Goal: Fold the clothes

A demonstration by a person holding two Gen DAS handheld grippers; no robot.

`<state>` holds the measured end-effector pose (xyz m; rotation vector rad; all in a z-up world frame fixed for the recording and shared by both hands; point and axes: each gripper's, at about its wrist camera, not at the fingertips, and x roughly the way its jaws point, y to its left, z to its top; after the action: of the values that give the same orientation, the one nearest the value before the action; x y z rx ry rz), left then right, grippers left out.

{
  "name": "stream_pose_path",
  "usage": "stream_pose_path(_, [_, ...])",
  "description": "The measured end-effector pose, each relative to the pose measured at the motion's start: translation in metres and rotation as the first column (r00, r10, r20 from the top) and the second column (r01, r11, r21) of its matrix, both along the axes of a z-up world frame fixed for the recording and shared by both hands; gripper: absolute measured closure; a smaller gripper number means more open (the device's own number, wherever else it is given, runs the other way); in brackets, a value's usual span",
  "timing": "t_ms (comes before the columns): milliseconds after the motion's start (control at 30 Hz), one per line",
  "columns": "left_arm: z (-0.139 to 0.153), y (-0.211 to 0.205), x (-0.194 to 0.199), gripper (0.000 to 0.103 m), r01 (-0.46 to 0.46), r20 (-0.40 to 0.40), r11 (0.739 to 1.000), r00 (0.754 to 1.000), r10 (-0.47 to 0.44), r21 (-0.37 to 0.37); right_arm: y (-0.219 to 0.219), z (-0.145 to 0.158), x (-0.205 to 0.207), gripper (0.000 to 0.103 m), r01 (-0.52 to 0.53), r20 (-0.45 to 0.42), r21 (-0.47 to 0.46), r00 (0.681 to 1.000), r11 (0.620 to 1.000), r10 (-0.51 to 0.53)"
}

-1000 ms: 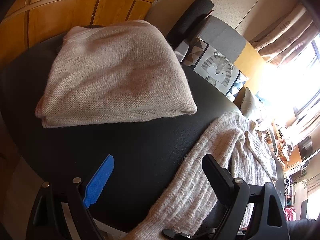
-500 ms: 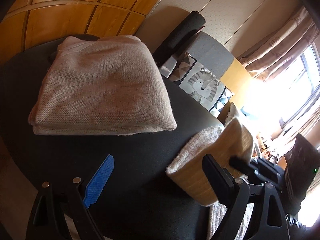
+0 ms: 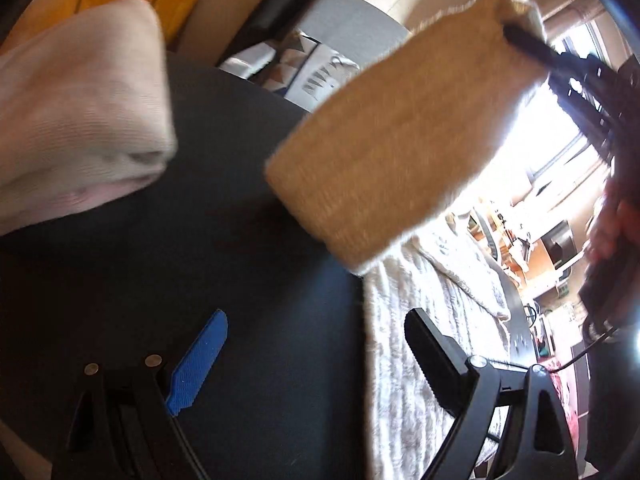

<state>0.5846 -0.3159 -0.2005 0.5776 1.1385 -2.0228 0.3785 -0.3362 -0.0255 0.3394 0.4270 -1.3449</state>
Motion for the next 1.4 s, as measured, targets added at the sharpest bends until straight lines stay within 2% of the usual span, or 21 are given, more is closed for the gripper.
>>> stream_pose_path(200, [-0.003, -0.028, -0.057, 0.010, 0.033, 0.066, 0.999, 0.997, -0.031, -0.029, -0.006, 0.026, -0.035, 0.088, 0.119, 0.027, -0.050, 0.993, 0.992, -0.118])
stream_pose_path(400, [0.000, -0.062, -0.105, 0.010, 0.044, 0.138, 0.997, 0.990, -0.034, -0.071, 0.006, 0.043, -0.084, 0.088, 0.237, 0.084, -0.088, 0.970, 0.967, -0.230])
stream_pose_path(633, [0.001, -0.083, -0.148, 0.010, 0.077, 0.161, 0.994, 0.985, -0.064, -0.074, 0.021, 0.043, -0.133, 0.088, 0.326, 0.158, -0.071, 0.937, 0.943, -0.312])
stream_pose_path(800, [-0.005, -0.095, -0.169, 0.010, 0.054, 0.233, 0.996, 0.972, -0.036, -0.073, 0.031, 0.037, -0.153, 0.088, 0.360, 0.180, -0.058, 0.921, 0.931, -0.344])
stream_pose_path(933, [-0.017, -0.101, -0.171, 0.010, -0.024, 0.299, 0.998, 0.953, 0.042, -0.063, 0.040, 0.030, -0.167, 0.088, 0.387, 0.201, -0.044, 0.906, 0.921, -0.371])
stream_pose_path(1100, [-0.022, -0.113, -0.153, 0.010, -0.129, 0.302, 0.991, 0.944, 0.136, -0.045, 0.052, 0.007, -0.190, 0.088, 0.445, 0.226, 0.009, 0.871, 0.895, -0.435])
stream_pose_path(1233, [-0.029, -0.119, -0.134, 0.010, -0.177, 0.291, 0.984, 0.940, 0.180, -0.038, 0.063, -0.019, -0.215, 0.088, 0.512, 0.260, 0.071, 0.819, 0.856, -0.512])
stream_pose_path(1400, [-0.038, -0.115, -0.123, 0.010, -0.163, 0.305, 0.986, 0.937, 0.168, -0.043, 0.077, -0.050, -0.244, 0.088, 0.581, 0.276, 0.145, 0.753, 0.801, -0.597])
